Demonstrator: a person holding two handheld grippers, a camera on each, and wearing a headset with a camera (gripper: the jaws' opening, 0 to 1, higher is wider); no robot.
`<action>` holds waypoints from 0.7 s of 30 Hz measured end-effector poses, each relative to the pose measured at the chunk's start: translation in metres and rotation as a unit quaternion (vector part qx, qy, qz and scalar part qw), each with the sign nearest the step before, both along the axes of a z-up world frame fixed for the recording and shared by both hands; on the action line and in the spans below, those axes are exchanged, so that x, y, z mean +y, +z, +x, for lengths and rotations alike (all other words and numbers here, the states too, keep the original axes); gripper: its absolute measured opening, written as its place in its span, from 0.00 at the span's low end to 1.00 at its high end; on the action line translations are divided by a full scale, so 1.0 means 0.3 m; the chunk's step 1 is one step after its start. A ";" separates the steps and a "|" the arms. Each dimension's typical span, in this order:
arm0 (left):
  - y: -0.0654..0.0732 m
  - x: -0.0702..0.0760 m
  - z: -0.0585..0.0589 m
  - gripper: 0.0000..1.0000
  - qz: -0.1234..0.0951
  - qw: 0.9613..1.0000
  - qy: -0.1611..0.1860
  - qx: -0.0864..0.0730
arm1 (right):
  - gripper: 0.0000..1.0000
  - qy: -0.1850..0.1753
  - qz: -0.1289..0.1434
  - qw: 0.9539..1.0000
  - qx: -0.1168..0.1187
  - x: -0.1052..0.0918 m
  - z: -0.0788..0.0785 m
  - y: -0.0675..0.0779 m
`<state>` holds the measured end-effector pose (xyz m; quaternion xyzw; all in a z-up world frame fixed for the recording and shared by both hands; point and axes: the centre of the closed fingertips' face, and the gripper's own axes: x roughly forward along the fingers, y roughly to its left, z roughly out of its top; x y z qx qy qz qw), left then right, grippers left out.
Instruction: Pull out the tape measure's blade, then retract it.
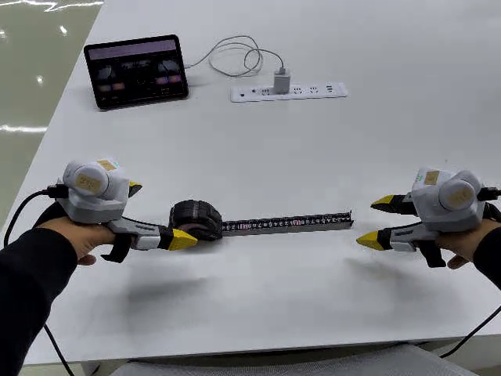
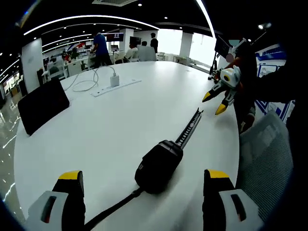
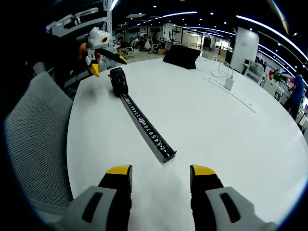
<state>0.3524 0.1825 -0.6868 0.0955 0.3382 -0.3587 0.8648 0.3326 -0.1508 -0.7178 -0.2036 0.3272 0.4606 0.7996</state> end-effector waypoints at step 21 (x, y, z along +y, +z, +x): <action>0.057 0.104 -0.083 1.00 -0.043 0.996 0.065 -0.054 | 0.66 -0.069 0.024 0.997 -0.004 -0.136 -0.106 0.036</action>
